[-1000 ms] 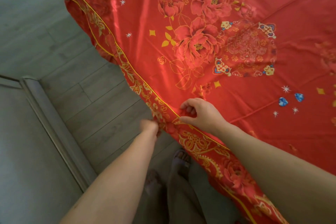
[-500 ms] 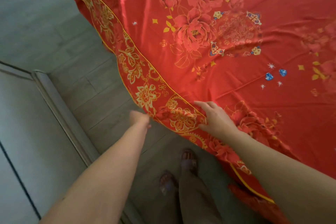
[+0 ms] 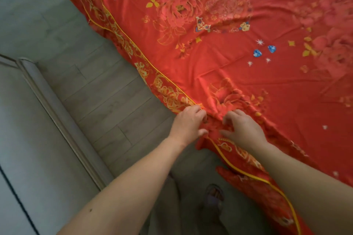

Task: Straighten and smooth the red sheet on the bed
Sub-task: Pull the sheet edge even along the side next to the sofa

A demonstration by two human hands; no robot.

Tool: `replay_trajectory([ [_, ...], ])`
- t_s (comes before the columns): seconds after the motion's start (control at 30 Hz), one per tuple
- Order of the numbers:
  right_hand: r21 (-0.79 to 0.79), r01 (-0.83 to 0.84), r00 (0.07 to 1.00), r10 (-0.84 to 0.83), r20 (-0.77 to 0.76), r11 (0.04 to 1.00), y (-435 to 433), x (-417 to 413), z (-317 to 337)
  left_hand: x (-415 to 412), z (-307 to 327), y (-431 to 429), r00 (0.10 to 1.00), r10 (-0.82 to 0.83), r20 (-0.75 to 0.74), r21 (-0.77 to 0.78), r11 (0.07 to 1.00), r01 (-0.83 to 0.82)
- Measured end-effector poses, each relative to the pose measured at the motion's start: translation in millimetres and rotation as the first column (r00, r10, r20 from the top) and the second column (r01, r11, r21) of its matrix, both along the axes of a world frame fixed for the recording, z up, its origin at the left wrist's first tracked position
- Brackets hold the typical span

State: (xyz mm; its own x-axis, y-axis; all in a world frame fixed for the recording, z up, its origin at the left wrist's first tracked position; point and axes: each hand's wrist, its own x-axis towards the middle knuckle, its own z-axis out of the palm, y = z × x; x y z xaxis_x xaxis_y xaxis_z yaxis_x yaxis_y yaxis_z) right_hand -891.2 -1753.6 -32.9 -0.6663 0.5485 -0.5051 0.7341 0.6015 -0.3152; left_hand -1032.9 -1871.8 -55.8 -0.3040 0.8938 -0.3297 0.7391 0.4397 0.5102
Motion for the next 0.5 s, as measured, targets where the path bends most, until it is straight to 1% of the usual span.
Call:
replay_trajectory([
  [0.07, -0.015, -0.053, 0.998, 0.053, 0.043, 0.999, 8.4, 38.2, 3.5, 32.7, -4.5, 2.6, 0.994, -0.076, -0.084, 0.018, 0.997, 0.077],
  [0.17, -0.049, -0.169, 0.966, 0.175, 0.188, 0.984, 15.9, 95.0, 7.7, 63.6, -2.8, 16.2, 0.979, -0.073, -0.190, 0.044, 0.996, 0.083],
  [0.23, -0.082, -0.228, 0.929, 0.242, 0.280, 0.970, 14.3, 125.1, 7.9, 74.3, -1.3, 24.0, 0.961, -0.168, -0.220, -0.033, 0.986, 0.164],
  [0.27, -0.086, -0.240, 0.920, 0.255, 0.299, 0.967, 12.0, 138.0, 8.4, 80.3, -0.6, 26.5, 0.945, -0.231, -0.233, -0.083, 0.973, 0.217],
  [0.33, -0.066, -0.259, 0.917, 0.266, 0.297, 0.964, 6.0, 159.0, 7.7, 93.4, 0.3, 30.3, 0.906, -0.317, -0.281, -0.140, 0.947, 0.289],
  [0.4, -0.014, -0.291, 0.926, 0.286, 0.249, 0.956, -1.9, 169.6, 1.7, 102.6, 1.9, 30.2, 0.866, -0.382, -0.324, -0.152, 0.924, 0.350],
  [0.47, 0.022, -0.284, 0.944, 0.276, 0.181, 0.958, -4.2, 173.7, -4.2, 106.5, 1.3, 29.0, 0.831, -0.401, -0.384, -0.150, 0.916, 0.373],
  [0.5, 0.003, -0.266, 0.953, 0.262, 0.154, 0.964, -3.4, 176.3, -5.7, 108.8, 1.0, 27.5, 0.809, -0.419, -0.412, -0.153, 0.907, 0.392],
])
